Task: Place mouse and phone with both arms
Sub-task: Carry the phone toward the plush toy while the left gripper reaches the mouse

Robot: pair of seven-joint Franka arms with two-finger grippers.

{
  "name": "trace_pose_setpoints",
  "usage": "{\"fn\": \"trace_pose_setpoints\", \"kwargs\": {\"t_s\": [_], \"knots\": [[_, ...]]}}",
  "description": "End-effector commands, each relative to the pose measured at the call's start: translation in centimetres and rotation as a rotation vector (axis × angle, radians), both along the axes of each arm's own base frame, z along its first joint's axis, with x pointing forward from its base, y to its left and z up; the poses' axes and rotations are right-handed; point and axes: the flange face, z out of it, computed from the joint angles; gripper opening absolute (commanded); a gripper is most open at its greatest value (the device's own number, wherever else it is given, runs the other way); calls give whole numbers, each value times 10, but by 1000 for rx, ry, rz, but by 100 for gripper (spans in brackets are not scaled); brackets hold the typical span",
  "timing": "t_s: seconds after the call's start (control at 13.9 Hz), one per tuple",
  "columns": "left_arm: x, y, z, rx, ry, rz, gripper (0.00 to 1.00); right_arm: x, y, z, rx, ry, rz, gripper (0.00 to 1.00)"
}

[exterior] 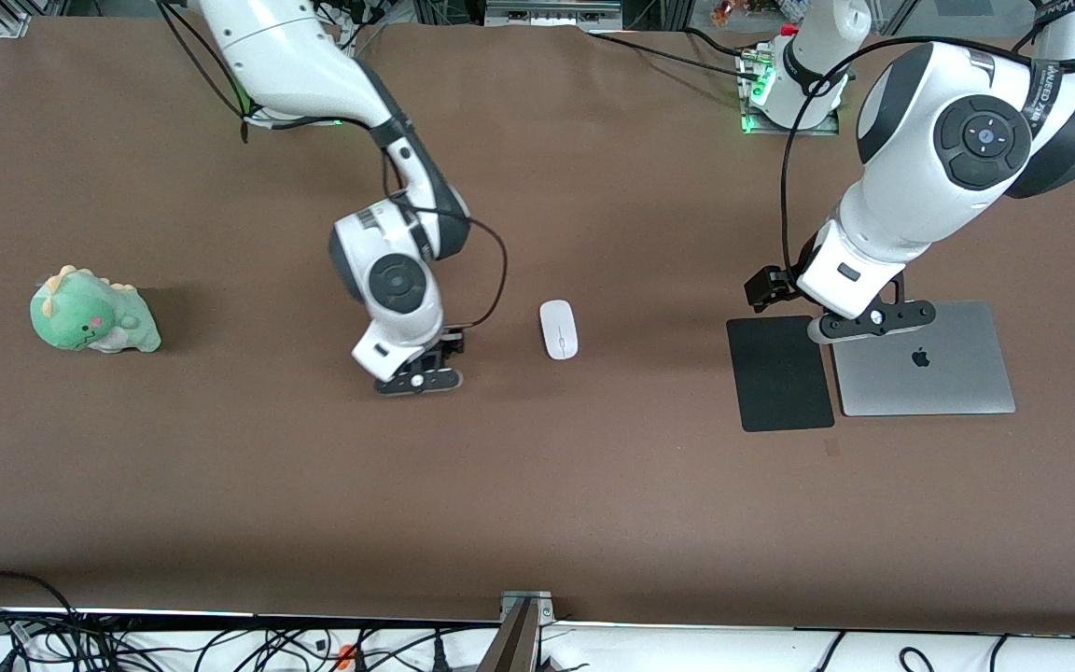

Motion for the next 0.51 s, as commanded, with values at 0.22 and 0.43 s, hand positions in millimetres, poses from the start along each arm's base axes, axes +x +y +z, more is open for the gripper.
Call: {"fn": "trace_pose_setpoints", "kwargs": {"t_s": [0.22,0.43], "knots": [[-11,-23,1,-25,11,-35,100,28,-116,16,33,64,79,39],[-8,-55,-23,-70,0,-44,100,23,-180,22,49,40,21,38]]}}
